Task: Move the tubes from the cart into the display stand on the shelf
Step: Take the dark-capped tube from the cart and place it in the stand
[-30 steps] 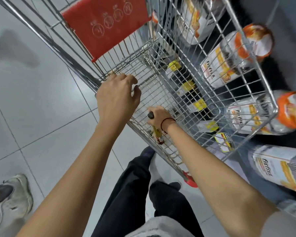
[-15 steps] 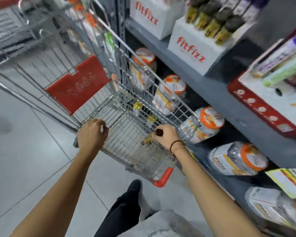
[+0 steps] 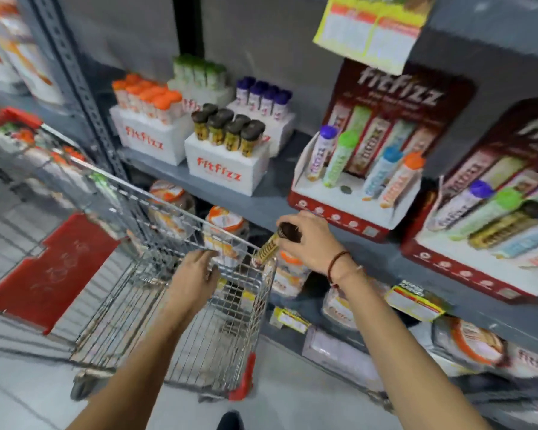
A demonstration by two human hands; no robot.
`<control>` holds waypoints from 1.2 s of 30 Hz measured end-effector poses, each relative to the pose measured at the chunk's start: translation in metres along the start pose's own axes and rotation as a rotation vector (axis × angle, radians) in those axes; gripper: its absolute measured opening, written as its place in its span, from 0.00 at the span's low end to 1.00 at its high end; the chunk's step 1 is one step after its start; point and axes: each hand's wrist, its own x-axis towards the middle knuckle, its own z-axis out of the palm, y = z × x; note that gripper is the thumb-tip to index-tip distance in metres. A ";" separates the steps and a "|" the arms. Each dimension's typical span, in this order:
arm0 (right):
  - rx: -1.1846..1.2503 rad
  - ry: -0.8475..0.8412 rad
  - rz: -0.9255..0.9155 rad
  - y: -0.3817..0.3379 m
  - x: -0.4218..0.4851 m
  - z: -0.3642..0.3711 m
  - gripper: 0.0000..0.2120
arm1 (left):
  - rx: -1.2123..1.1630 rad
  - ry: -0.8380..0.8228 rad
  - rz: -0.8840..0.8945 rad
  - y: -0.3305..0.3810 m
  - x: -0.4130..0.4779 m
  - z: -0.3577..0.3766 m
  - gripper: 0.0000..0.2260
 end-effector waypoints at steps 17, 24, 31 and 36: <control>-0.105 0.246 0.113 0.038 -0.026 -0.137 0.11 | 0.126 -0.162 0.588 0.130 0.072 0.068 0.23; -0.256 0.156 0.127 0.042 -0.014 -0.159 0.13 | 0.174 -0.214 0.605 0.122 0.075 0.072 0.27; -0.230 0.125 0.152 0.046 0.002 -0.160 0.13 | 0.206 -0.251 0.588 0.120 0.077 0.074 0.28; -0.224 0.108 0.142 0.050 0.013 -0.161 0.13 | 0.196 -0.255 0.578 0.120 0.077 0.074 0.28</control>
